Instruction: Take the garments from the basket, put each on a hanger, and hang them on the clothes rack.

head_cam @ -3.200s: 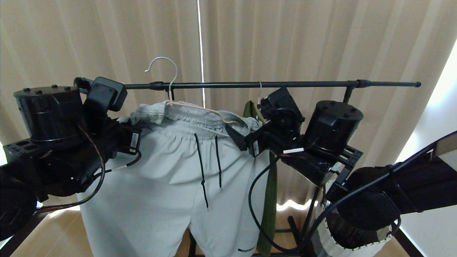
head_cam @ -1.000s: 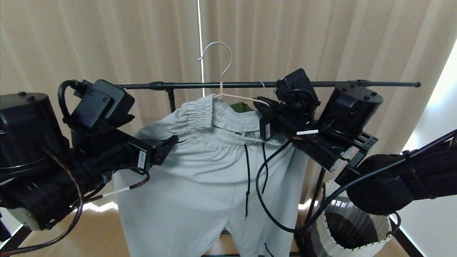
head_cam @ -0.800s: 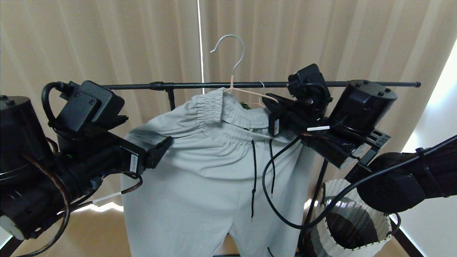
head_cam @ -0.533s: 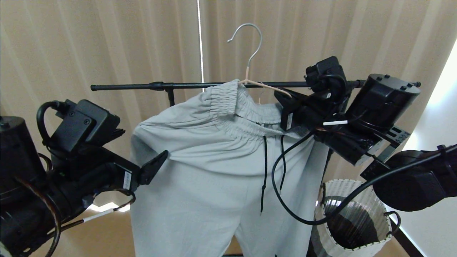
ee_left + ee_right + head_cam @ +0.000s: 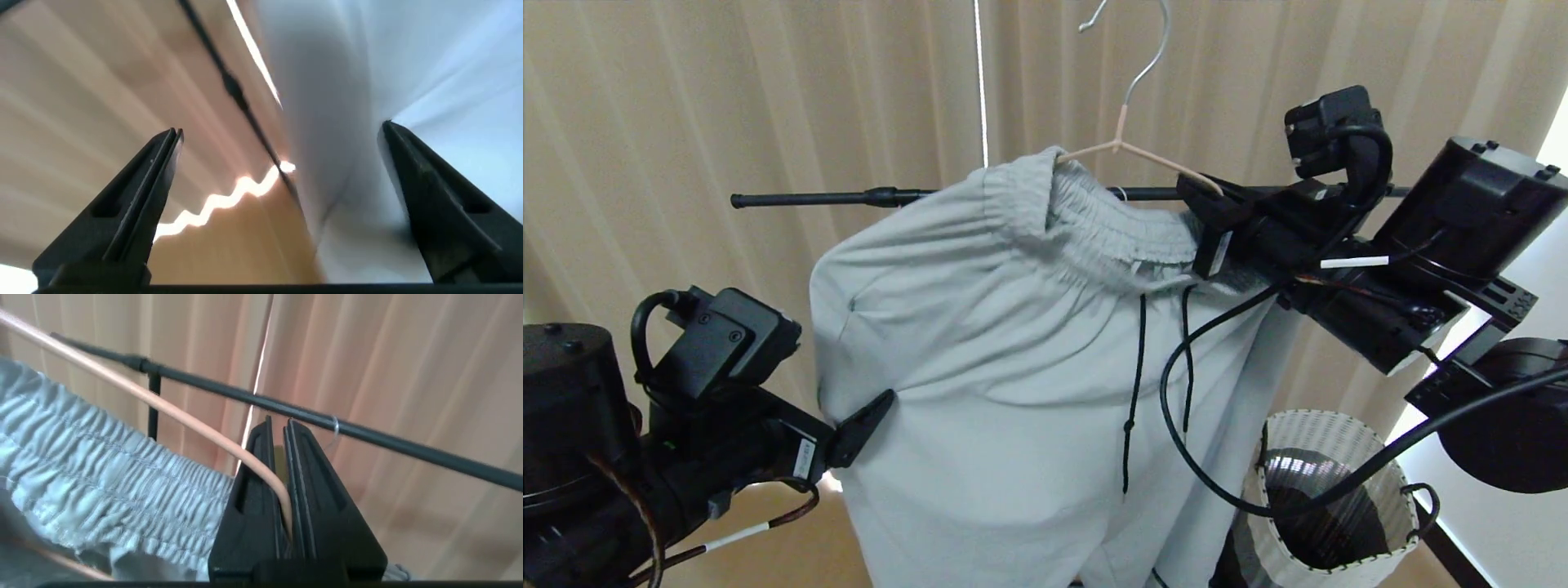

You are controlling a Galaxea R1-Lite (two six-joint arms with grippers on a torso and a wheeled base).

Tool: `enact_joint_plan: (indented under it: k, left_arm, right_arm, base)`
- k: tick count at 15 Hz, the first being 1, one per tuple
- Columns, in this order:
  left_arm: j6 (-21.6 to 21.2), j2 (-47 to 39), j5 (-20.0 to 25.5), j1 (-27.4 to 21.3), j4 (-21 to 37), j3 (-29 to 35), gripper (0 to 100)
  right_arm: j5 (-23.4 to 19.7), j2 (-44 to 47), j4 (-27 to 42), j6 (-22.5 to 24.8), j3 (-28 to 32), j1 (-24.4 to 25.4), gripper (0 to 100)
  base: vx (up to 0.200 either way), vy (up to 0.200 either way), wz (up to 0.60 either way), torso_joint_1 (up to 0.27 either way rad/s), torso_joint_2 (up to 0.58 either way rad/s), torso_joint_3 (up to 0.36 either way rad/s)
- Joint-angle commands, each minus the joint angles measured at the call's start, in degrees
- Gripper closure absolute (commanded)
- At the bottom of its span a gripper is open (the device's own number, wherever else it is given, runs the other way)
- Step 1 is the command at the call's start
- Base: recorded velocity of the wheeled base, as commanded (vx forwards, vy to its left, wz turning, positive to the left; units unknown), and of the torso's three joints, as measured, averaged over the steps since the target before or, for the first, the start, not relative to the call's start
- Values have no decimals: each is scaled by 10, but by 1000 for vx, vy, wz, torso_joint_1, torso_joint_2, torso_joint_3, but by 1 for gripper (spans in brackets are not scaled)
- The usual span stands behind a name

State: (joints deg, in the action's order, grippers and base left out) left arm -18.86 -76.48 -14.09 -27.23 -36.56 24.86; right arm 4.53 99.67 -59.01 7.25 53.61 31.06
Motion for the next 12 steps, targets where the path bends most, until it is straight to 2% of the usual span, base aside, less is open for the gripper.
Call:
enact_joint_plan:
  k: [1,5,10,11,12]
  left_arm:
    - [1,-15,-1,29,-3,6,0]
    - [11,-8,34,30,-20,2,0]
    - [8,-5,34,31,-22,-7,0]
    - [9,-1,34,31,-22,-11,100]
    - [8,0,34,33,-22,-18,100]
  right_arm:
    - [-3,-22,4,-3,-4,0,100]
    - [0,-27,4,-3,-7,0,100]
    - [1,-46,22,-3,-11,-12,100]
    - [2,-46,22,-2,-11,-20,100]
    - [2,-46,23,-2,-10,-29,100]
  base:
    - [0,0,0,0,0,0]
    - [0,0,0,0,0,0]
    - [0,0,0,0,0,0]
    - [0,0,0,0,0,0]
    - [0,0,0,0,0,0]
